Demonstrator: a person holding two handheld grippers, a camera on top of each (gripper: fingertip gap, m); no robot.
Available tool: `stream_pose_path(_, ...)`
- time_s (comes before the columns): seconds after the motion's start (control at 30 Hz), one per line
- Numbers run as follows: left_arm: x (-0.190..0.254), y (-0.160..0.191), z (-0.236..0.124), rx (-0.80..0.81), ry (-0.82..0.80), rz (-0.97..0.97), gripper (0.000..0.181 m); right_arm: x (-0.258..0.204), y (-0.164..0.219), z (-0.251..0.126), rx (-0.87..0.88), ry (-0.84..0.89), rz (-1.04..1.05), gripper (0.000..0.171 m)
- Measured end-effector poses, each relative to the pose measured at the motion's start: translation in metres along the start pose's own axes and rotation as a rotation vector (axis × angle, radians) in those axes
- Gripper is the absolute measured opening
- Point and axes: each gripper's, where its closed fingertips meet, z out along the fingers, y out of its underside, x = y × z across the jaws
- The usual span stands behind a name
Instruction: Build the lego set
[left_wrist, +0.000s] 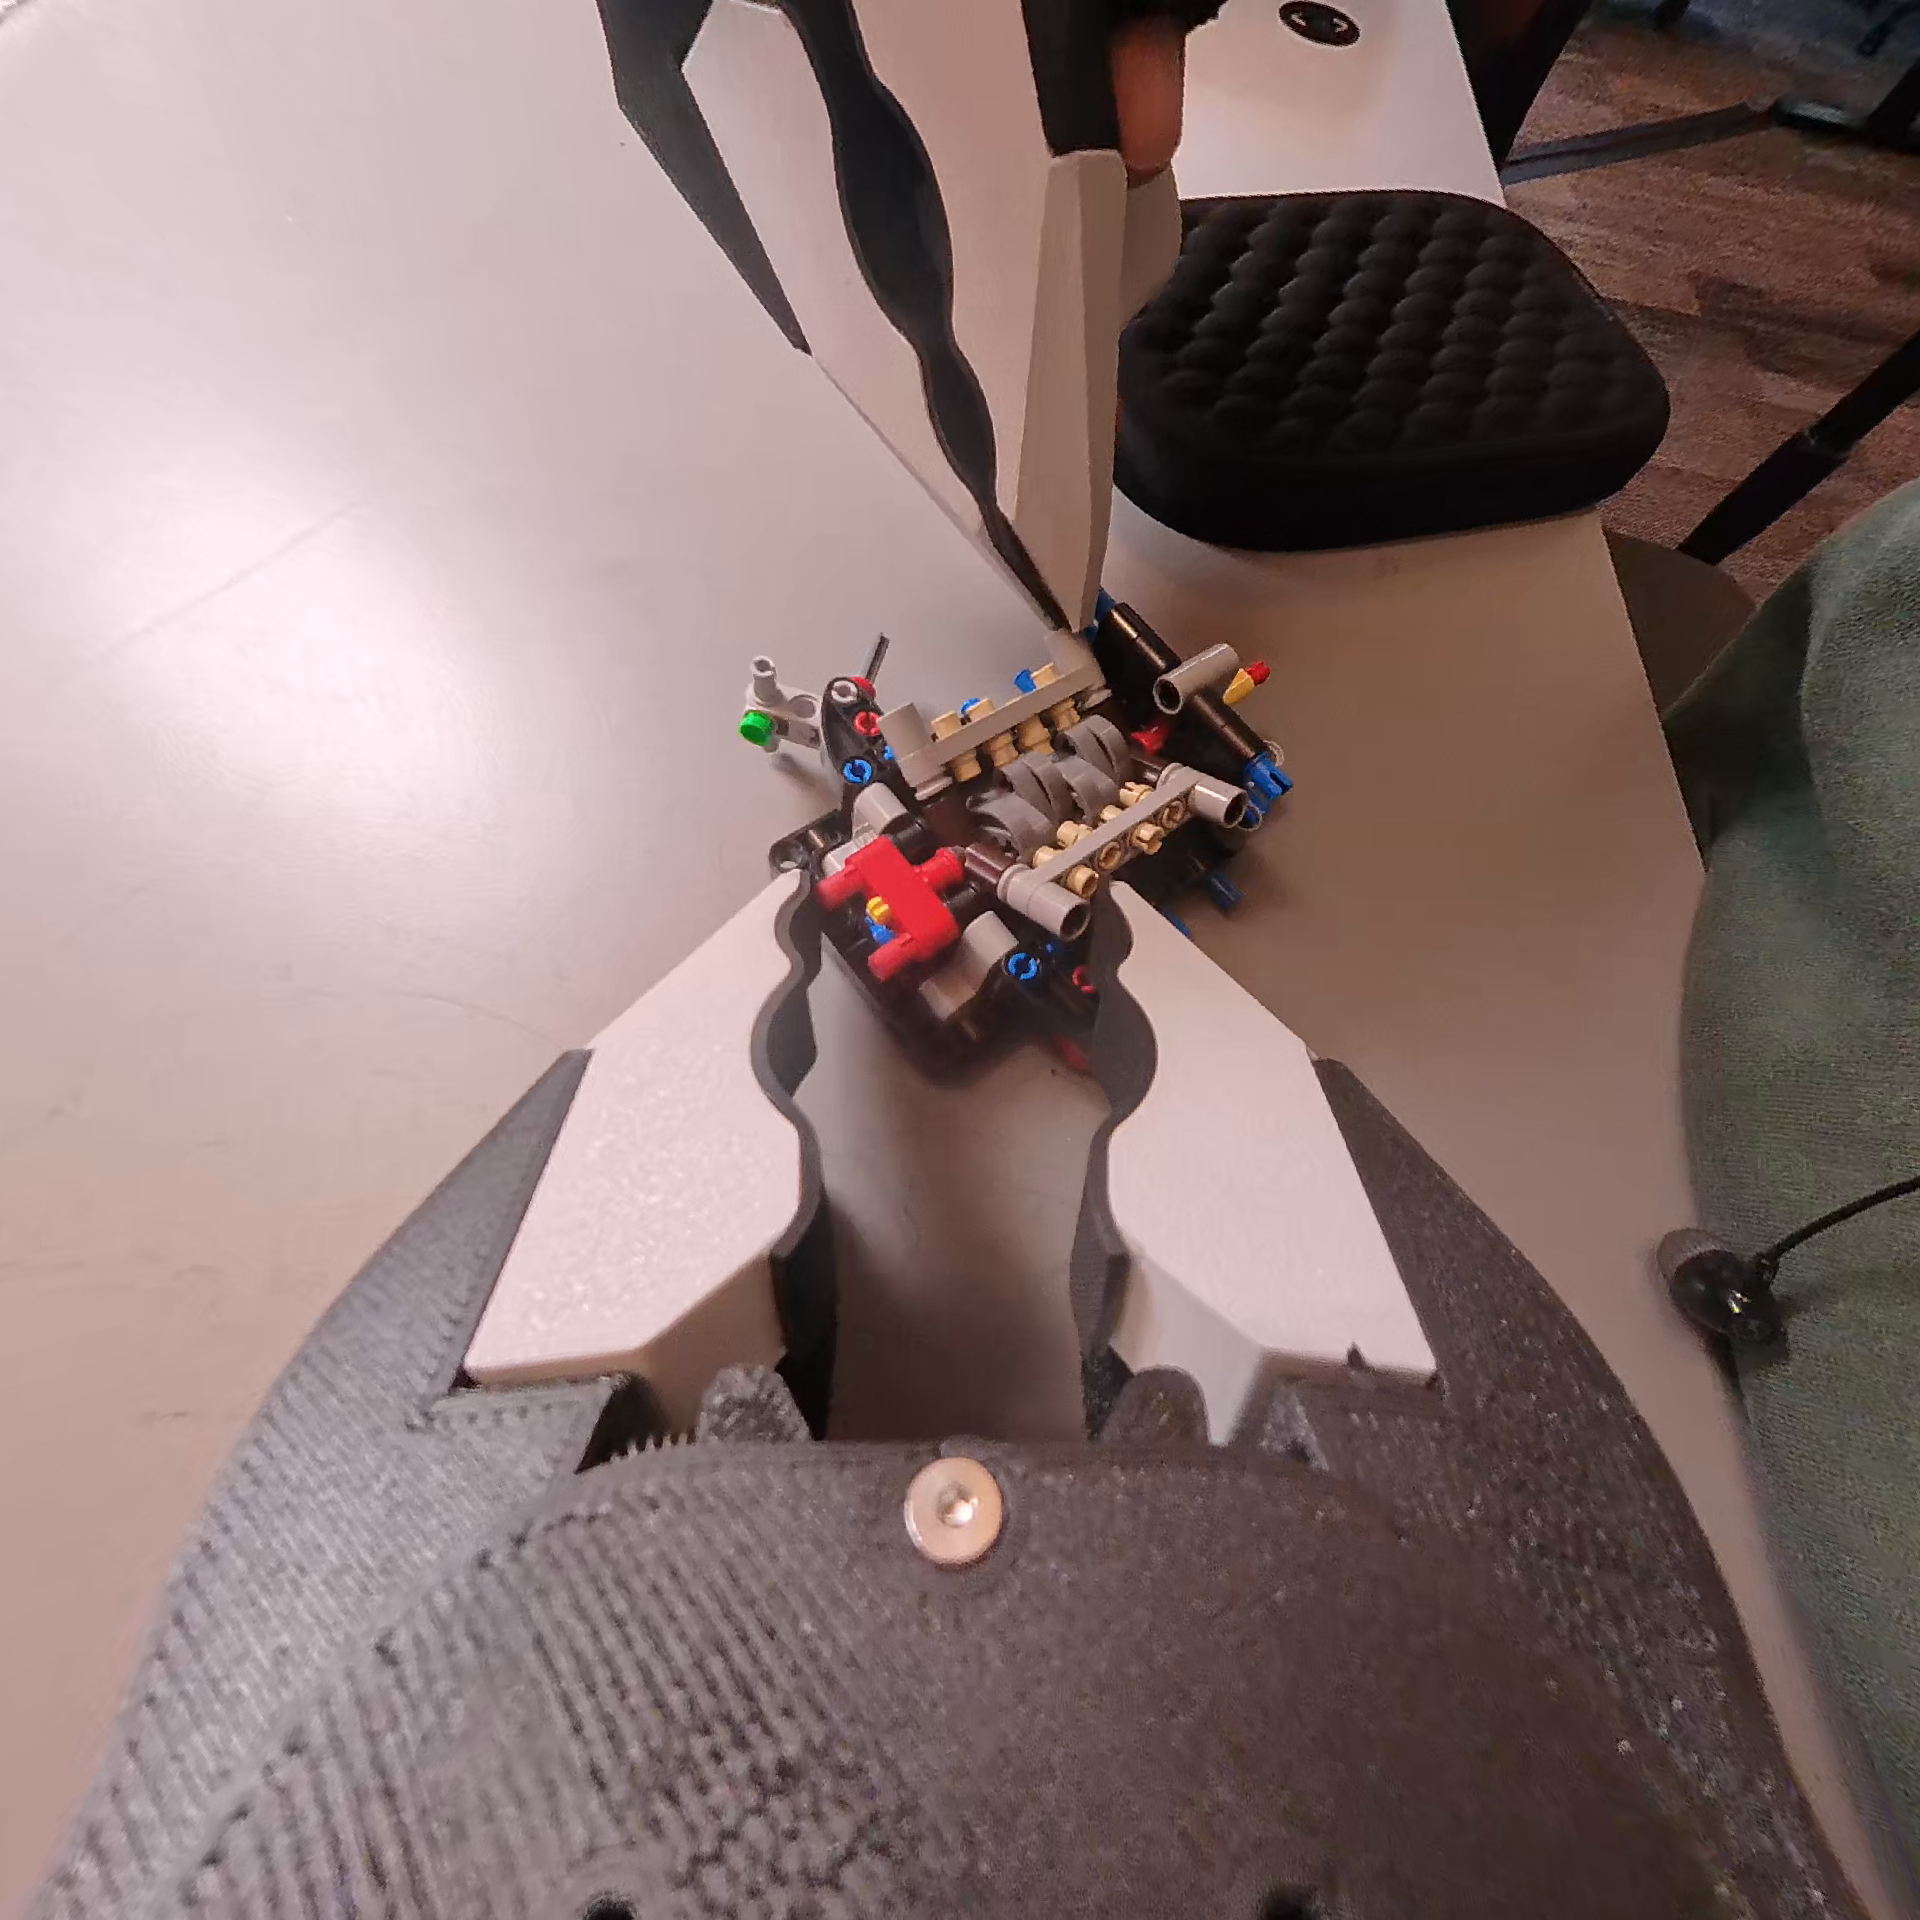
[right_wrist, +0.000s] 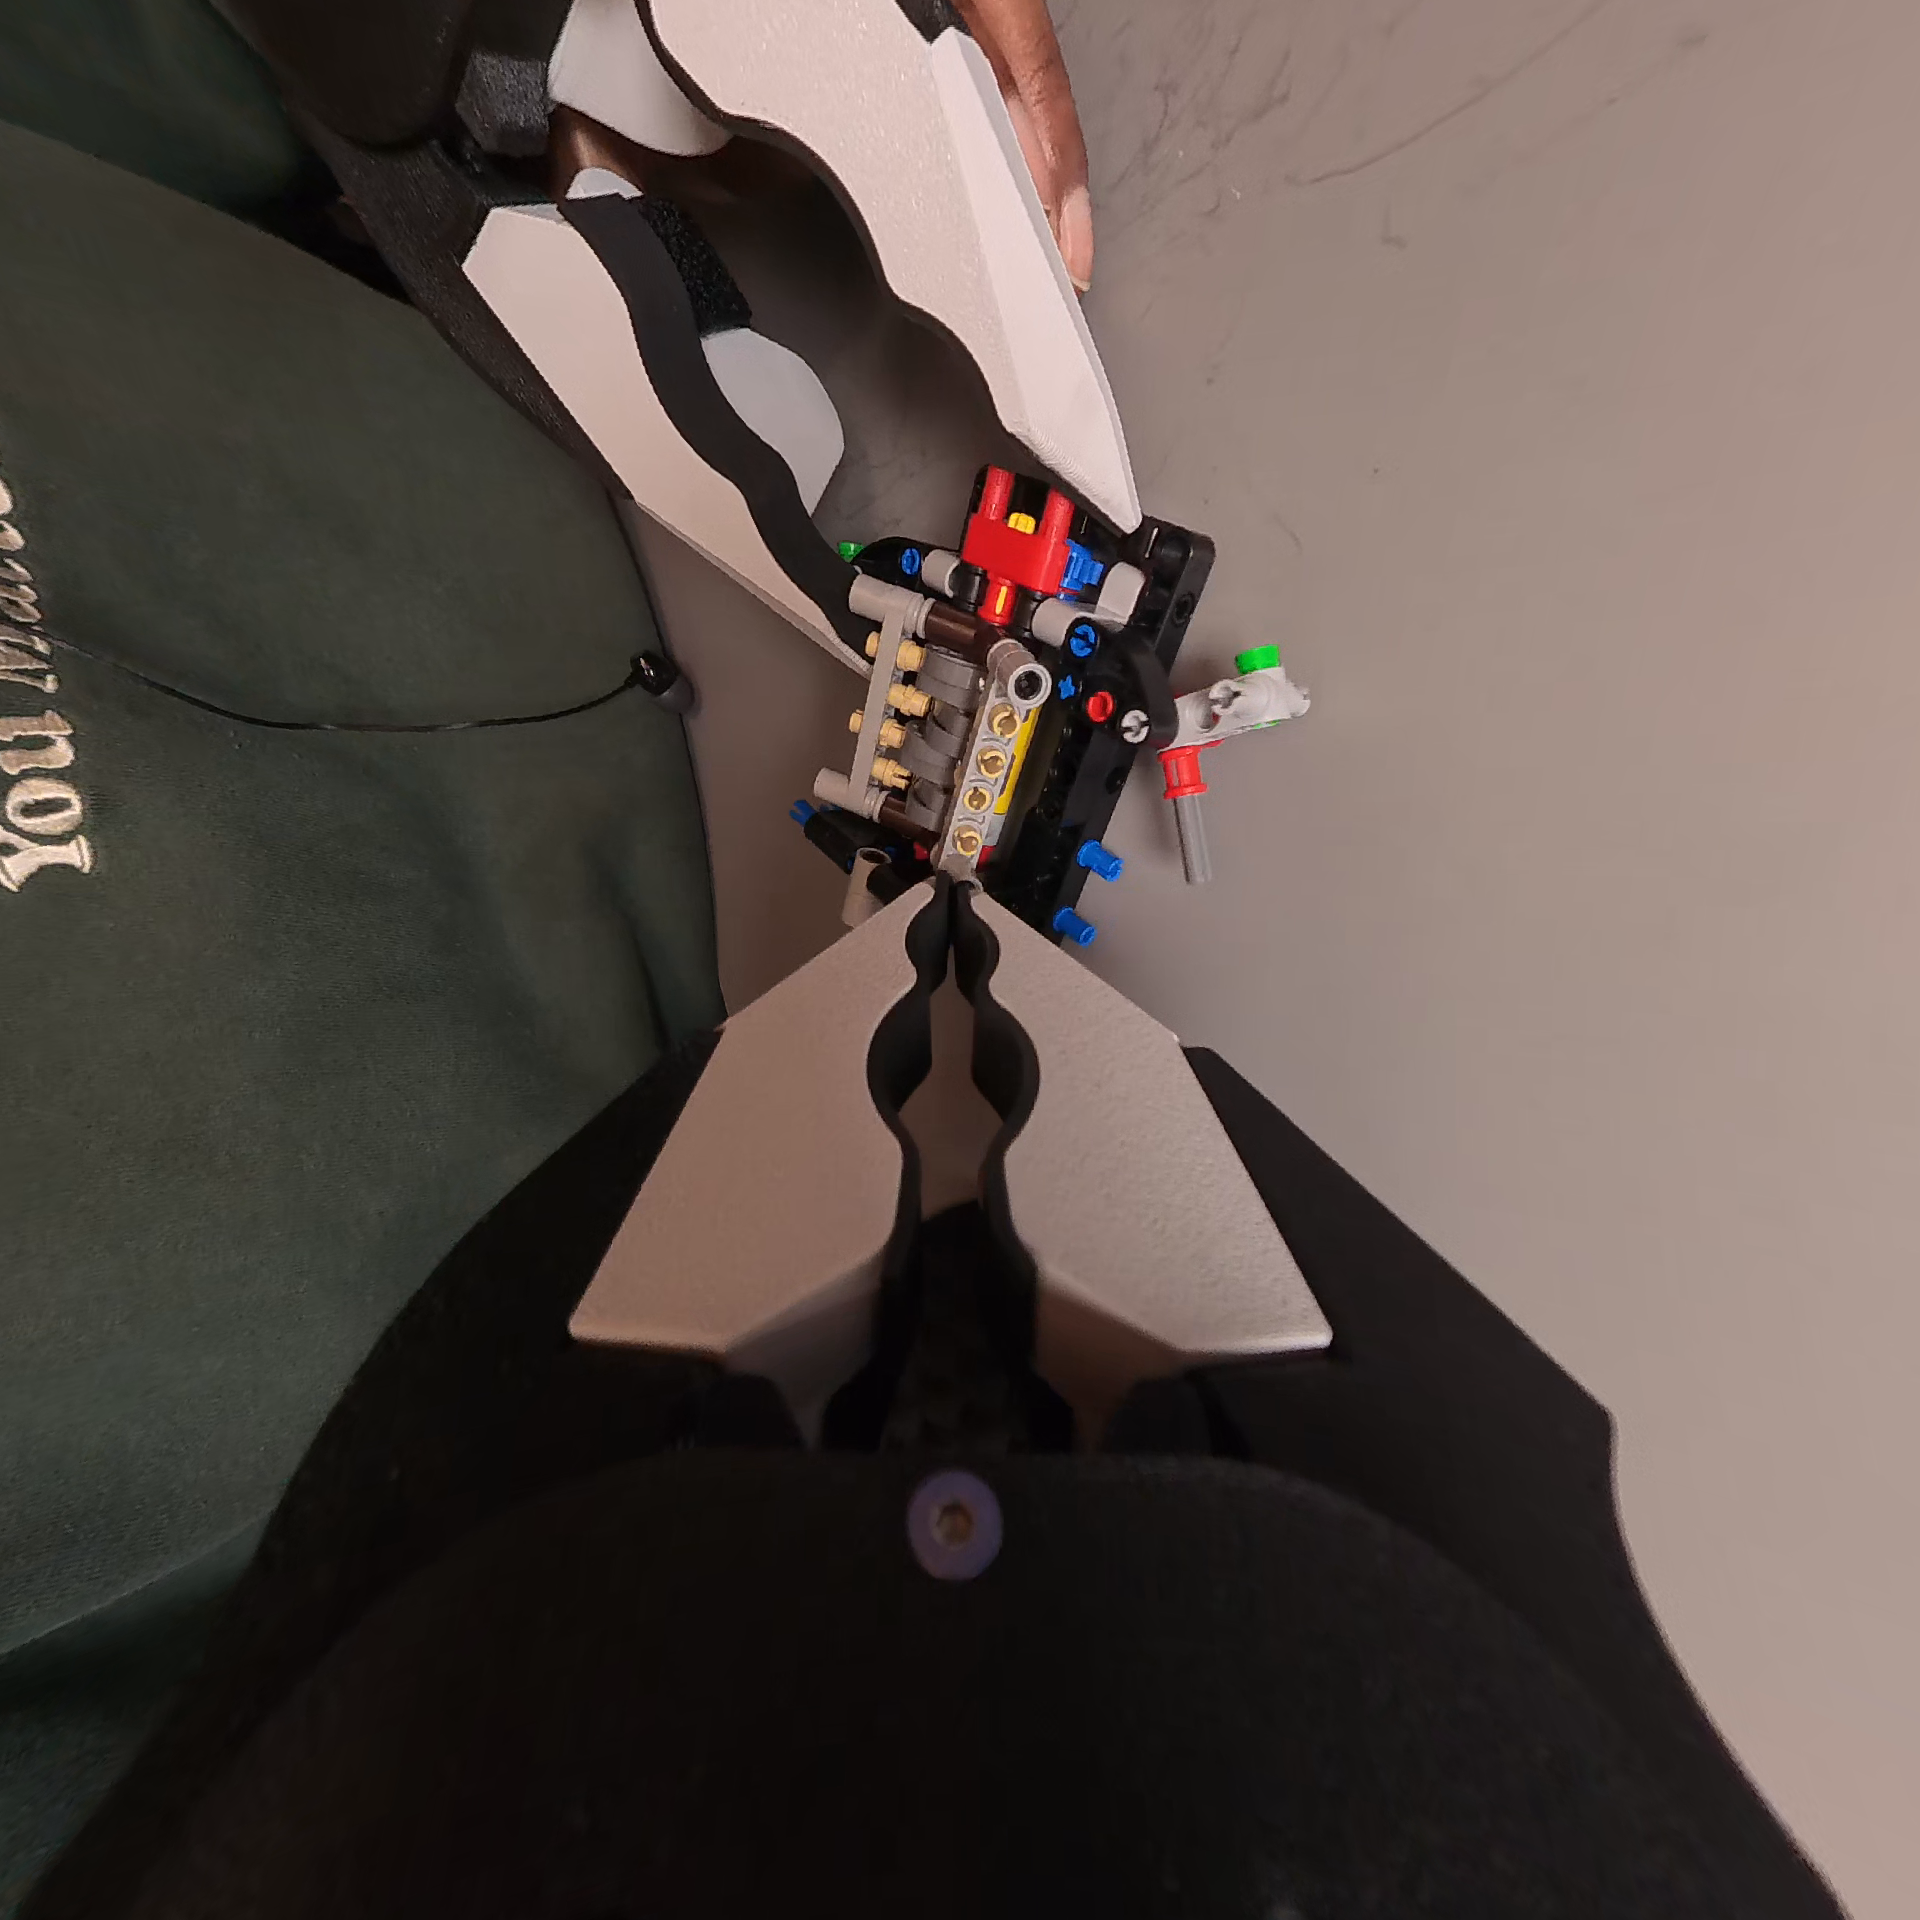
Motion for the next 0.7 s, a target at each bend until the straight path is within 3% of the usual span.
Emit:
stream_pose_path(0.13, -0.003, 0.000, 0.000, -0.003, -0.005, 0.022, 0.051, -0.001, -0.004, -0.003, -0.001, 0.045, -0.059, 0.000)
stream_pose_path(0.2, -0.007, 0.000, -0.001, -0.003, -0.016, 0.017, 0.051, 0.002, -0.012, -0.005, 0.030, 0.067, -0.083, 0.007)
stream_pose_path(0.43, -0.010, -0.001, -0.001, 0.002, -0.011, 0.004, 0.051, 0.011, -0.043, -0.016, 0.186, 0.084, -0.080, 0.008)
stream_pose_path(0.7, -0.011, -0.002, 0.000, 0.003, -0.014, 0.002, 0.051, 0.021, -0.047, -0.005, 0.171, 0.156, -0.141, 0.006)
